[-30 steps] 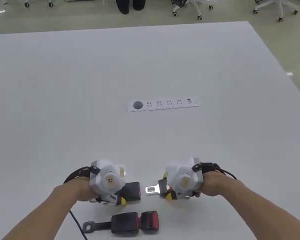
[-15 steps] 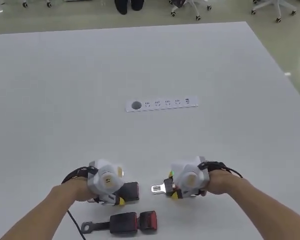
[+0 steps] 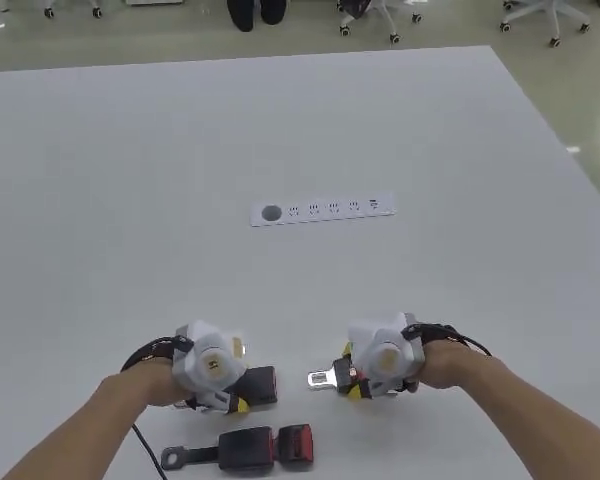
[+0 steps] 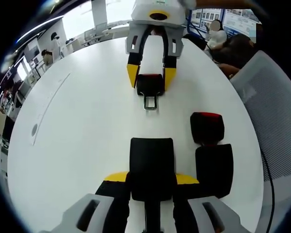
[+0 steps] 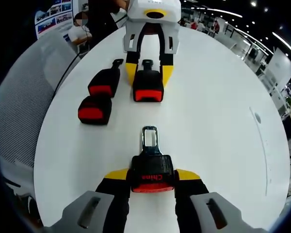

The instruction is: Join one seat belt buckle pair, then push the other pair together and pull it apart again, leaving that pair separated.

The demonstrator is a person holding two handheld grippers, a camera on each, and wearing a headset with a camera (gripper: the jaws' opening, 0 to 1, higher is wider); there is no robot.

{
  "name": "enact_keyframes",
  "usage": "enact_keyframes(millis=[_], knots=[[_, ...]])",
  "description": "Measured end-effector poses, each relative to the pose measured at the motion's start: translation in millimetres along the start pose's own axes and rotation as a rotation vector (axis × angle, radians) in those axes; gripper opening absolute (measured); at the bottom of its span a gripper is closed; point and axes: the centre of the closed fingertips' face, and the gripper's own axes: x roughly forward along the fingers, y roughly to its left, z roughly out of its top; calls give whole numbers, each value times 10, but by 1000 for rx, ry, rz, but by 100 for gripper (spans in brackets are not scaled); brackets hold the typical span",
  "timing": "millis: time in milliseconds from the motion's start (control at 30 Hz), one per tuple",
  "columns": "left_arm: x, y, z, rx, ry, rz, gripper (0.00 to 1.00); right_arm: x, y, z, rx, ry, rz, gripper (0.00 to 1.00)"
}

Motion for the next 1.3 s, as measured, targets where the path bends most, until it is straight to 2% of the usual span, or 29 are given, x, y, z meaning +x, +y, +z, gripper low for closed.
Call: enact_keyframes(millis=[267, 433, 500, 733, 800, 933, 1000, 1067, 1267, 1300], knots=[[18, 10, -16, -6, 0, 1, 34, -21, 2, -1, -4, -5, -12, 34], [13, 30, -22, -23, 1, 20, 37, 4, -65, -25, -5, -2, -46, 40], [6, 39, -19, -19, -2, 30, 39, -6, -68, -32, -11, 3, -51, 43], [-76, 21, -49, -58, -8, 47, 41, -72, -35, -113, -2, 14, -64, 50], [-94, 43, -73, -70, -16, 56, 42, -102, -13, -131, -1, 15, -68, 51], [-146, 11, -147, -91, -27, 58, 43, -138, 21, -174, 7, 11, -75, 53], [-183, 64, -218, -115, -40, 68, 45, -190, 37, -193, 12, 7, -84, 54], [-203, 19, -230, -121, -43, 70, 46, -249, 53, -211, 25, 0, -89, 55], [-315, 3, -384, -173, -69, 85, 47, -289, 55, -311, 61, -28, -107, 57], [-330, -47, -364, -187, -76, 94, 47, -291, 54, -330, 67, -30, -111, 57]])
